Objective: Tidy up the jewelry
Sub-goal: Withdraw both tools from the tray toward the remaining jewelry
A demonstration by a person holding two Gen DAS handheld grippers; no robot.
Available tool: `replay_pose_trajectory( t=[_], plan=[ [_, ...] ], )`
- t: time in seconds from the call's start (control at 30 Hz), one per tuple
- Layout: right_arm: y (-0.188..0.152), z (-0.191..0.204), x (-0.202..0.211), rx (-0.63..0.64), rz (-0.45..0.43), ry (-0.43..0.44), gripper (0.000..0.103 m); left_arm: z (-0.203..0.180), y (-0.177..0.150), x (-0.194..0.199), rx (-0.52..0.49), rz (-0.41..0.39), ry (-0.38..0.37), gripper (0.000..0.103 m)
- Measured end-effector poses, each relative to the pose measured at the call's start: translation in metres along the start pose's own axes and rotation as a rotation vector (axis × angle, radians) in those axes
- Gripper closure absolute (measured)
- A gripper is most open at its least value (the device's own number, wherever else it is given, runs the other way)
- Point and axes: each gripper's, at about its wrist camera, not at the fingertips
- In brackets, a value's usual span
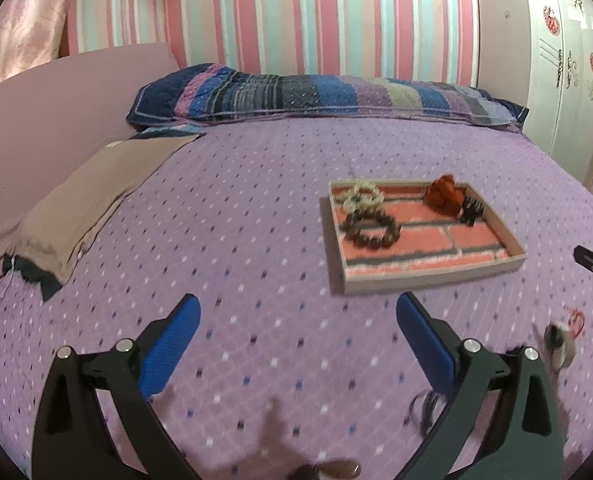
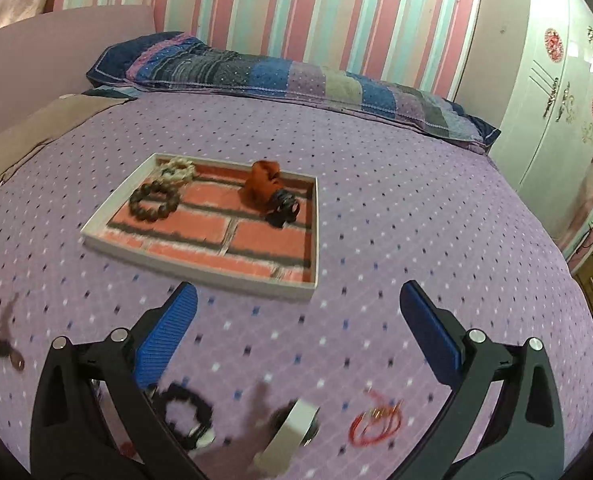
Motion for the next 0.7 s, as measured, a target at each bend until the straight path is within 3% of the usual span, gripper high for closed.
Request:
replay_pose_trajectory(
  t=[0.33, 0.7],
  plan=[
    [-0.086, 0.033, 0.047, -0.095, -0.05, 0.036, 0.004, 0.009, -0.086, 0.016, 0.035, 0.038, 0.001, 0.007],
    [-0.138, 0.056, 0.06, -0.111, -0.001, 0.064, 0.004, 0.007, -0.12, 0.024, 0.034, 0.035, -0.016, 0.007]
  ],
)
Point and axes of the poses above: each gripper's, at about its wrist camera, not at the fingertips, and x roughly against the way its jaws point, z to its left, y to its top, and after that the axes turned 8 degrees about -z, right-handed
